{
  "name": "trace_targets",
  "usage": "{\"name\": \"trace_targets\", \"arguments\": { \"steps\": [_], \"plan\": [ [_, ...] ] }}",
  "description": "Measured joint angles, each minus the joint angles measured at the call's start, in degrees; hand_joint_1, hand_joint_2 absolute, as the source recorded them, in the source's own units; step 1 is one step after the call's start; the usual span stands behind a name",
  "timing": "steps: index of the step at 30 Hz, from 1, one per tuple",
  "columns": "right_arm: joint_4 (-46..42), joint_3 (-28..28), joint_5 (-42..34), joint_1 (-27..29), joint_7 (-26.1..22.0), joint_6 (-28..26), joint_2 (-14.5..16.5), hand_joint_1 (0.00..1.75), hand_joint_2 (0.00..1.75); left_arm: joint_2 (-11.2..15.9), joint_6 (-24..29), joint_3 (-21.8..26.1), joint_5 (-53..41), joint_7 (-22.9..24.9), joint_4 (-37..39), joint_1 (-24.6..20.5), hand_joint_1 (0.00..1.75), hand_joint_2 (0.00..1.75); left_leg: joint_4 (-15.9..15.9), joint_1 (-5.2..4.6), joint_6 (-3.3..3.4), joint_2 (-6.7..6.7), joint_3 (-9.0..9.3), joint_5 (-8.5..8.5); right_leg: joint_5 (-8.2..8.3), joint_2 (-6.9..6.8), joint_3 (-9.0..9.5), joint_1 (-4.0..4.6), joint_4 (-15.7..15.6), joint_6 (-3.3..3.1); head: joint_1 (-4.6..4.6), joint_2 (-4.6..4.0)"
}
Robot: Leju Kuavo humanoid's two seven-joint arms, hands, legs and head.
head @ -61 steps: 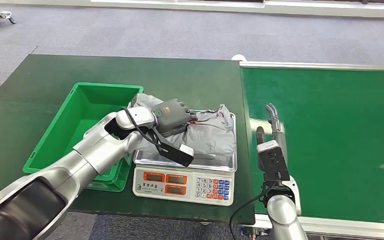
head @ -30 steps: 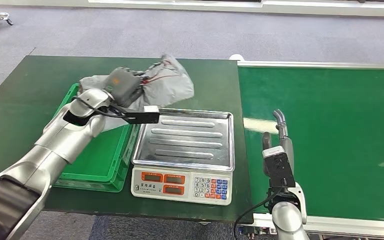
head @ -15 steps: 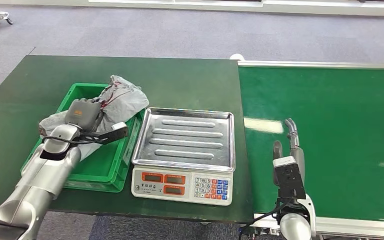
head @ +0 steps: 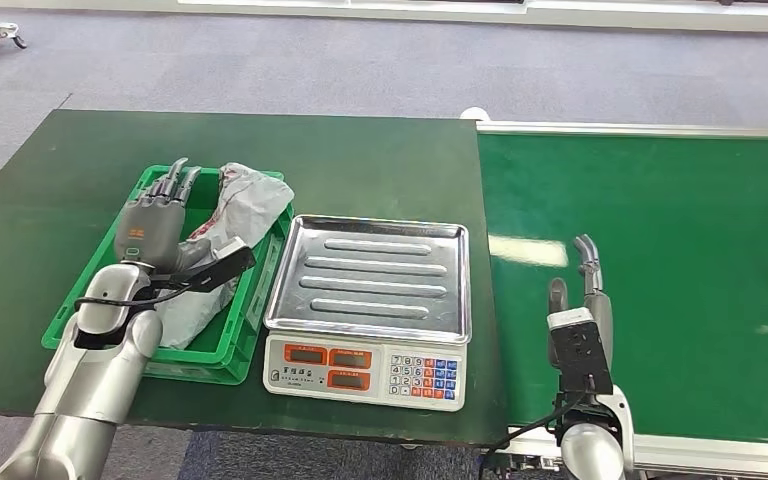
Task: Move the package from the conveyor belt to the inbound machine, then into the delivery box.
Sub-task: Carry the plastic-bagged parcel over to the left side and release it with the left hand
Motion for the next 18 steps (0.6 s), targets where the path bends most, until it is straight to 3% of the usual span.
{"name": "trace_targets", "arguments": {
  "steps": [4,8,13,15,18],
  "plan": [
    [0.06,0.0,0.62,-0.06,0.08,-0.19,0.05,0.0,0.0,-1.39,0.79,0.37,1.03,0.05,-2.89,0.64,0.0,1.75,0.0,0.01,0.0,-0.01,0.01,0.0,0.0,-0.01,-0.01,0.01,0.0,0.0,-0.02,0.0],
    [1.43,0.15,0.72,-1.82,0.07,-0.14,0.12,0.0,0.0,-4.89,-0.05,0.77,15.14,-5.93,-7.46,1.46,0.0,1.75,0.0,0.01,0.0,-0.03,-0.01,0.01,0.0,-0.1,0.01,0.01,0.0,0.0,0.01,0.0],
    [3.89,0.73,0.17,-4.16,0.03,-0.24,0.38,0.0,0.0,-8.1,-1.62,0.67,26.13,-8.96,-11.89,2.47,0.0,1.75,0.01,0.0,0.0,-0.03,-0.01,0.0,0.01,-0.13,0.03,0.0,0.0,0.01,0.0,0.0],
    [5.26,1.14,-0.89,-5.33,-0.14,-0.22,0.38,0.0,0.0,-9.8,-5.13,0.68,36.53,-12.75,-13.22,3.45,0.0,1.75,0.01,0.0,0.0,-0.03,0.0,0.0,0.01,-0.13,0.03,-0.01,0.0,0.01,-0.01,0.0],
    [9.5,2.74,-4.07,-8.4,-1.53,0.03,0.55,0.0,0.0,-14.58,-12.55,0.03,55.31,-17.53,-15.03,6.34,0.0,1.75,0.01,-0.01,0.02,-0.03,0.0,-0.01,0.01,-0.13,0.04,-0.02,-0.01,0.01,0.01,0.0]
  ]
}}
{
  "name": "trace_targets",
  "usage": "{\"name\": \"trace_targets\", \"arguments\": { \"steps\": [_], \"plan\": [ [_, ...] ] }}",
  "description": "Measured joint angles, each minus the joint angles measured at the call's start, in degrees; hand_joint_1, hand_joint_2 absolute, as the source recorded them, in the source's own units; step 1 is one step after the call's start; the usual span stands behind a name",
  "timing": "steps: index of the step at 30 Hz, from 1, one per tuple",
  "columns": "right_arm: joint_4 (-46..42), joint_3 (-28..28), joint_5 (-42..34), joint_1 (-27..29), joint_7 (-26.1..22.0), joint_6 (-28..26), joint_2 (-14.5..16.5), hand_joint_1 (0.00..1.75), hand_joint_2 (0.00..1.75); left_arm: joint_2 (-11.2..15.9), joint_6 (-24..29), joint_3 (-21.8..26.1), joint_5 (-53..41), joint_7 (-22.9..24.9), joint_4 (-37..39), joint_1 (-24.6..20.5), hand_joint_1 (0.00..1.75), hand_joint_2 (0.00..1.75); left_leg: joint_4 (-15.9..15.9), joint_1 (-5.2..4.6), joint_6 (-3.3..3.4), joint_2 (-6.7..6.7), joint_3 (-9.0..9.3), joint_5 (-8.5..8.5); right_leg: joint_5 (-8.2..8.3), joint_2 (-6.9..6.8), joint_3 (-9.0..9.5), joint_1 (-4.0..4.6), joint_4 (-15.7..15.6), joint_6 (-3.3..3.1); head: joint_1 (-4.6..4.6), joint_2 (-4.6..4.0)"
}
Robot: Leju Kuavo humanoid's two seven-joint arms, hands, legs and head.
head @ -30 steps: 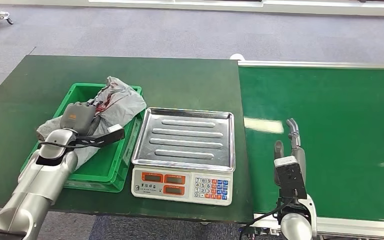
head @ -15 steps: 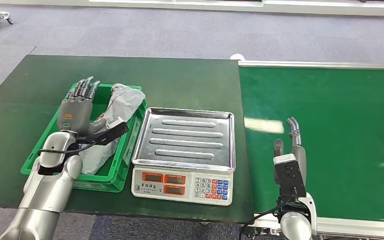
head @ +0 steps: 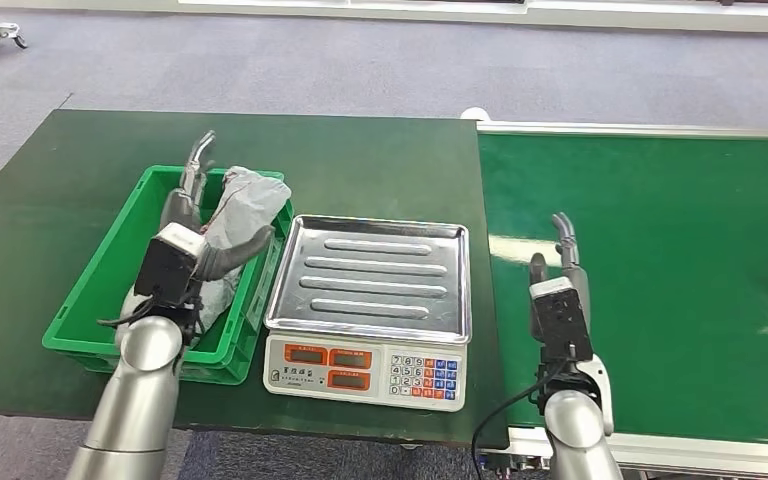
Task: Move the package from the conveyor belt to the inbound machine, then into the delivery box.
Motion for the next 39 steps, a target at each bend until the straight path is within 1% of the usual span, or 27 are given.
{"name": "trace_targets", "arguments": {
  "steps": [2,5,7,10,13,14,17,22,31,35,39],
  "plan": [
    [3.47,1.36,-2.8,-2.19,-1.56,0.3,0.37,0.0,0.0,-2.99,-2.13,-1.23,7.81,-1.12,-0.19,1.94,0.0,1.75,0.01,-0.01,0.02,0.01,-0.01,-0.02,0.0,0.0,0.0,-0.02,-0.01,0.0,0.0,0.0],
    [8.84,3.74,-6.39,-5.23,-3.25,0.79,1.08,0.0,0.0,-6.42,-2.02,-3.02,14.53,-1.77,0.81,3.71,0.0,1.75,0.02,-0.02,0.04,0.0,-0.01,-0.02,0.0,-0.01,0.0,-0.02,-0.01,0.0,0.0,0.0],
    [11.75,5.32,-8.08,-6.69,-3.82,1.2,1.59,0.0,0.0,-7.84,-1.47,-3.59,16.28,-1.83,1.85,4.38,0.0,1.75,0.02,0.0,0.03,0.0,0.0,-0.02,0.0,-0.02,0.0,-0.02,-0.01,0.0,-0.01,0.0],
    [14.77,7.38,-10.18,-8.01,-4.29,2.36,2.12,0.0,0.0,-8.91,-0.65,-3.87,16.21,-1.8,3.22,5.43,0.0,1.75,0.01,0.03,0.02,0.0,0.0,-0.01,0.0,-0.01,-0.01,0.01,-0.01,0.0,-0.01,0.0],
    [16.65,8.83,-10.96,-8.57,-4.43,2.97,2.42,0.0,1.31,-9.5,-0.36,-3.92,15.94,-1.8,4.08,6.26,0.0,1.75,0.0,0.04,0.02,-0.01,-0.01,-0.01,-0.01,-0.02,-0.01,0.04,-0.01,0.0,-0.01,0.0],
    [17.05,9.13,-11.1,-8.64,-4.43,3.07,2.5,0.0,1.31,-9.62,-0.27,-3.92,15.92,-1.8,4.27,6.51,0.0,1.75,0.0,0.04,0.02,-0.01,-0.02,-0.01,-0.02,-0.02,-0.01,0.04,-0.01,0.0,-0.01,0.0],
    [17.95,10.05,-11.5,-8.8,-4.43,3.62,2.68,0.0,0.0,-9.98,0.38,-3.91,15.75,-1.46,4.56,7.46,0.0,1.75,0.0,0.03,0.02,-0.01,-0.03,-0.02,-0.03,-0.04,-0.01,0.03,-0.01,0.02,-0.01,0.0],
    [20.21,12.2,-11.53,-10.31,-4.66,2.99,3.0,0.0,0.0,-10.65,0.78,-3.88,15.06,-0.01,4.9,9.14,0.0,1.75,0.0,0.01,0.03,-0.02,-0.05,-0.03,-0.04,-0.04,-0.01,0.01,-0.01,0.04,-0.01,0.0],
    [22.25,14.39,-11.41,-11.45,-4.91,1.46,3.31,0.0,0.0,-11.02,0.82,-3.88,14.9,0.12,4.86,10.5,0.0,1.75,0.01,0.02,0.03,-0.03,-0.04,-0.02,-0.04,-0.12,-0.02,0.02,-0.01,0.03,-0.01,0.0],
    [22.27,14.72,-11.61,-11.45,-4.82,0.97,3.31,0.0,1.75,-11.03,0.8,-3.88,14.75,0.19,4.48,10.81,0.0,1.75,0.01,0.02,0.03,-0.03,-0.04,-0.02,-0.04,-0.12,-0.02,0.03,-0.01,0.03,-0.01,0.0],
    [22.34,14.72,-12.47,-11.54,-4.76,0.81,3.31,0.0,0.0,-11.02,0.73,-3.88,14.76,0.07,4.35,10.96,0.0,1.75,0.01,0.02,0.03,-0.03,-0.04,-0.02,-0.04,-0.12,-0.02,0.02,-0.01,0.04,-0.01,0.0]
  ]
}}
